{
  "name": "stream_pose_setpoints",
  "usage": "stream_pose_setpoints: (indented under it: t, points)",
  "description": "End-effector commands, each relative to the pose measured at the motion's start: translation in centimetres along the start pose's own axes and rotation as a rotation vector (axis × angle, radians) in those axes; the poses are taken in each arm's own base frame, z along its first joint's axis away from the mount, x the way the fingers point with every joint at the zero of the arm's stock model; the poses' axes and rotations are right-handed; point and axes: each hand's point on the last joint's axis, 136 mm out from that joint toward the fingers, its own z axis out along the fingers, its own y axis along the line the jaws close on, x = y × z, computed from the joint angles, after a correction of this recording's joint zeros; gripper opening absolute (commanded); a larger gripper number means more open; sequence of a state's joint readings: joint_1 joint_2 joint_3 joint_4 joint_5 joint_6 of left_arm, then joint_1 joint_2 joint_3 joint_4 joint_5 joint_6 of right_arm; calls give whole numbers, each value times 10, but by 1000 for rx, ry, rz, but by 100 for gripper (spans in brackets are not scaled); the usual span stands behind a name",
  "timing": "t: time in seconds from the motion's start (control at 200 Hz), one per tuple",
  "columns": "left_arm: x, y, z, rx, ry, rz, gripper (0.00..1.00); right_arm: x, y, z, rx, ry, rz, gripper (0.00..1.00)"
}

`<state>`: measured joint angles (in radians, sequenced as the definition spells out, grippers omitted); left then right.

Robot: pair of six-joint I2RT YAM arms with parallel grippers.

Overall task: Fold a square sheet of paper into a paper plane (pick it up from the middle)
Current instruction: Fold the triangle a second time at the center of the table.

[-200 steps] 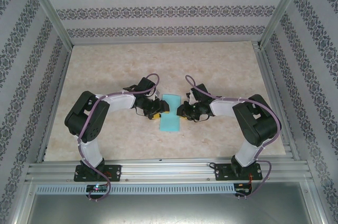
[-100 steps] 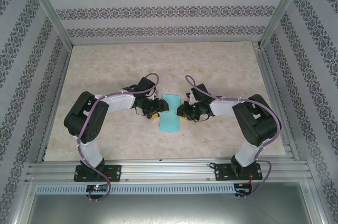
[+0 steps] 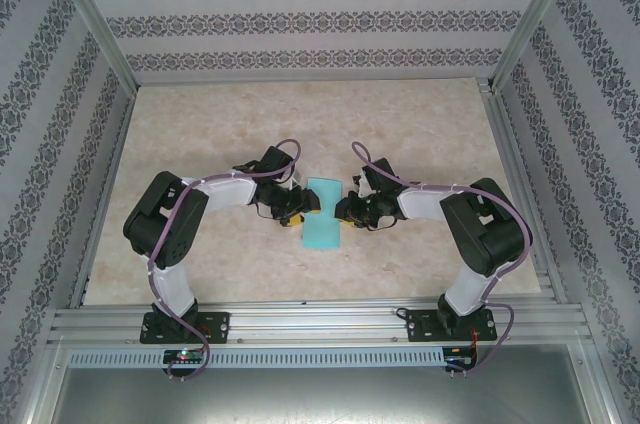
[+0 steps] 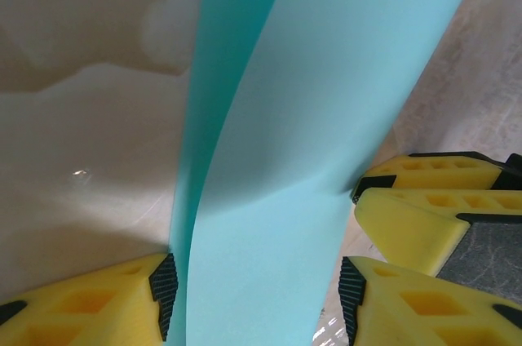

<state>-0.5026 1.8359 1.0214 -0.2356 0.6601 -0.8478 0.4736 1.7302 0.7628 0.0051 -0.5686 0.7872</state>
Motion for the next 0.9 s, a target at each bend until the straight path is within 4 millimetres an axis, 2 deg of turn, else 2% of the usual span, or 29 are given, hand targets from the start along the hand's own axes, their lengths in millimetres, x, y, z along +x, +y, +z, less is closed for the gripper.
stream_pose_setpoints:
  t: [0.0, 0.37, 0.55, 0.635, 0.694, 0.814, 0.894]
  points:
    - [-4, -13, 4, 56, 10, 5, 55, 13, -31, 14, 81, 32, 56, 24]
    - [-7, -19, 1, 76, -10, -3, 47, 11, -27, 13, 59, 27, 58, 25]
    - [-12, -23, 0, 95, -30, -12, 46, 8, -16, 11, 10, 18, 54, 26]
    - [-15, -23, 1, 96, -35, -19, 42, 4, -8, 7, -17, 5, 48, 27]
    - [-17, -22, 1, 96, -38, -29, 37, 1, -1, 1, -35, -13, 36, 28]
    - [-23, -22, -3, 104, -52, -40, 22, -5, 11, -19, -37, -68, -6, 32]
    - [-25, -24, -6, 100, -53, -24, 18, -6, 14, -36, -7, -116, -48, 37]
